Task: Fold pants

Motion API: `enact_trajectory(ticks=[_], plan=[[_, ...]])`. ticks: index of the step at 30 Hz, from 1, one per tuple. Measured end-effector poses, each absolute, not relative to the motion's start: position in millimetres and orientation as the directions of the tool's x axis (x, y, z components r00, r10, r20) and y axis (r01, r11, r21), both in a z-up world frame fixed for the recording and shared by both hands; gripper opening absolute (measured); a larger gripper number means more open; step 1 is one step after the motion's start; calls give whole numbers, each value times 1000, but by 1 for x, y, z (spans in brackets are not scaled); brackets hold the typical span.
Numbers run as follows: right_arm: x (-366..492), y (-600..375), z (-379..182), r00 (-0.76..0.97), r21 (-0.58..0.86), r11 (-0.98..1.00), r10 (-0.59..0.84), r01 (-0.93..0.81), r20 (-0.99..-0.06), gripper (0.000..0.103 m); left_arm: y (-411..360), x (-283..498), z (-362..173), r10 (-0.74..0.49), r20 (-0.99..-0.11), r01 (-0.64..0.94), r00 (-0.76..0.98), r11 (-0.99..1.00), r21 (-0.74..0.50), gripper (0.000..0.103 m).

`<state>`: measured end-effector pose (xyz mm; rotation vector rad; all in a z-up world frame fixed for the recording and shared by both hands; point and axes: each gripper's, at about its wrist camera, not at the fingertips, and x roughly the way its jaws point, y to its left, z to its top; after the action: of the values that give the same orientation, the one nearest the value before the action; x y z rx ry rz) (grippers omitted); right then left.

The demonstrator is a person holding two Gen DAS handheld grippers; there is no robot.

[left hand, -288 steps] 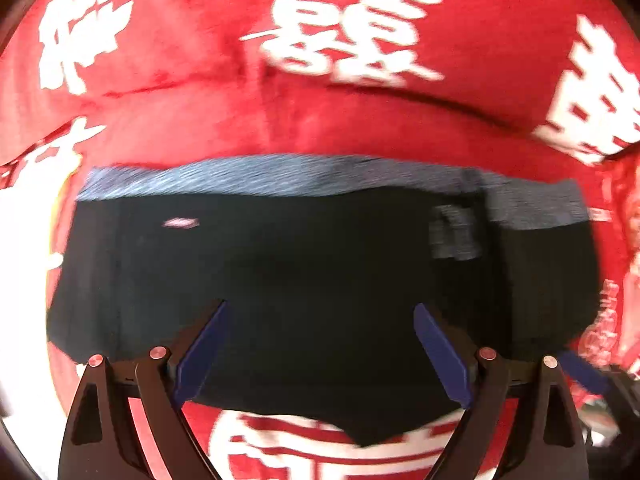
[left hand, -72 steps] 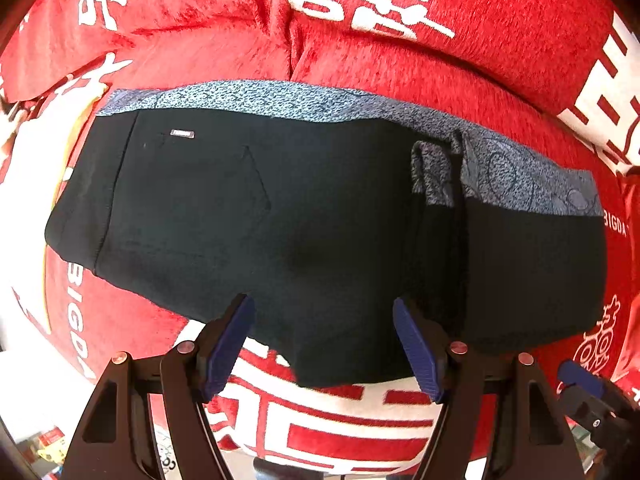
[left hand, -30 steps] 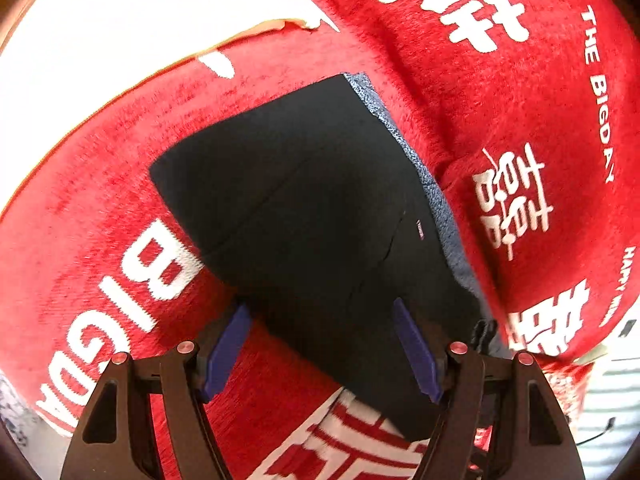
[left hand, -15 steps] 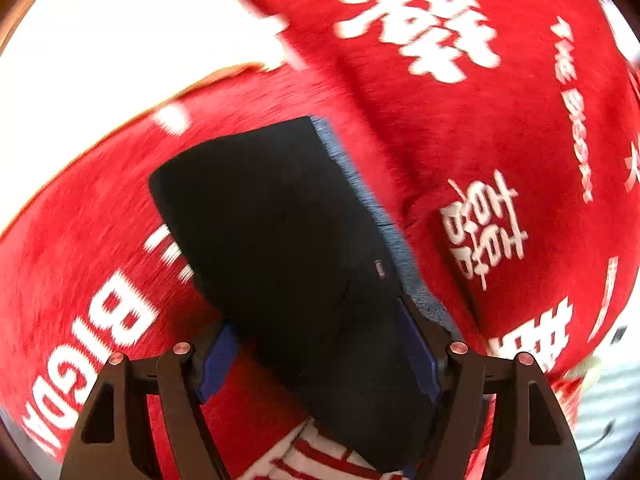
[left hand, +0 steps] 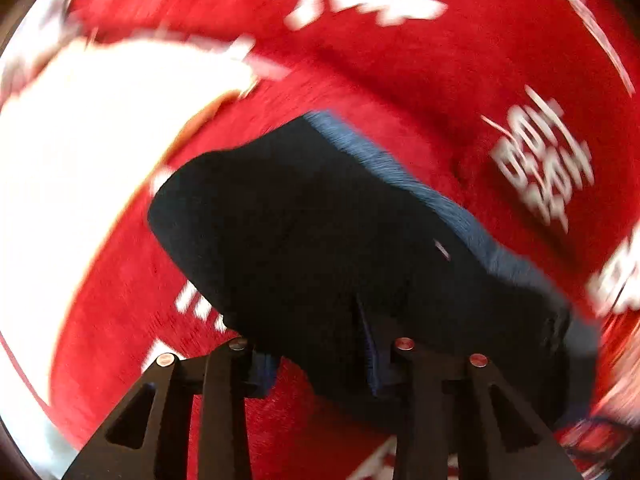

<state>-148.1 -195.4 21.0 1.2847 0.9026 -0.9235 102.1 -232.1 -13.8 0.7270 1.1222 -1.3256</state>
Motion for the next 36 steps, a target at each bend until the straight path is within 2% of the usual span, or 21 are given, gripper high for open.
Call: enact_trajectory(ticks=[2, 6, 10, 12, 16, 20, 24, 25, 26, 27, 29, 36], plan=[[-148, -215, 29, 392, 389, 58, -72, 919, -917, 80, -226, 84, -4, -410, -911, 995, -52, 57, -83, 33], [-125, -262, 43, 418, 410, 117, -56, 905, -907, 80, -216, 61, 7, -465, -885, 998, -4, -54, 24, 33], [-71, -315, 56, 496, 491, 199, 30, 848, -868, 82, -211, 52, 9, -490, -872, 989, 23, -114, 90, 33], [-32, -335, 55, 507, 520, 271, 122, 810, -853, 84, -210, 50, 9, -501, -865, 985, 24, -136, 107, 33], [39, -355, 45, 412, 475, 410, 237, 778, -880, 84, -205, 47, 10, -518, -855, 973, 32, -180, 145, 33], [92, -359, 20, 322, 466, 461, 357, 755, -877, 84, -203, 43, 10, -530, -847, 964, 43, -199, 173, 33], [106, -357, -5, 165, 356, 515, 380, 780, -910, 83, -203, 41, 10, -529, -847, 960, 54, -205, 189, 33], [103, -356, -9, 136, 326, 526, 367, 786, -920, 65, -204, 42, 10, -523, -851, 961, 50, -207, 183, 33], [98, -355, -9, 138, 319, 528, 354, 787, -925, 32, -204, 42, 11, -510, -859, 963, 41, -211, 171, 33], [90, -354, -8, 157, 327, 519, 345, 789, -926, 24, -204, 40, 13, -506, -862, 963, 27, -218, 159, 33], [68, -353, 1, 216, 347, 497, 303, 796, -928, 18, -201, 33, 20, -520, -854, 954, 16, -247, 168, 33], [-40, -333, 42, 527, 560, 301, 187, 772, -829, 18, -191, -11, 67, -539, -839, 941, -73, -317, 121, 33]])
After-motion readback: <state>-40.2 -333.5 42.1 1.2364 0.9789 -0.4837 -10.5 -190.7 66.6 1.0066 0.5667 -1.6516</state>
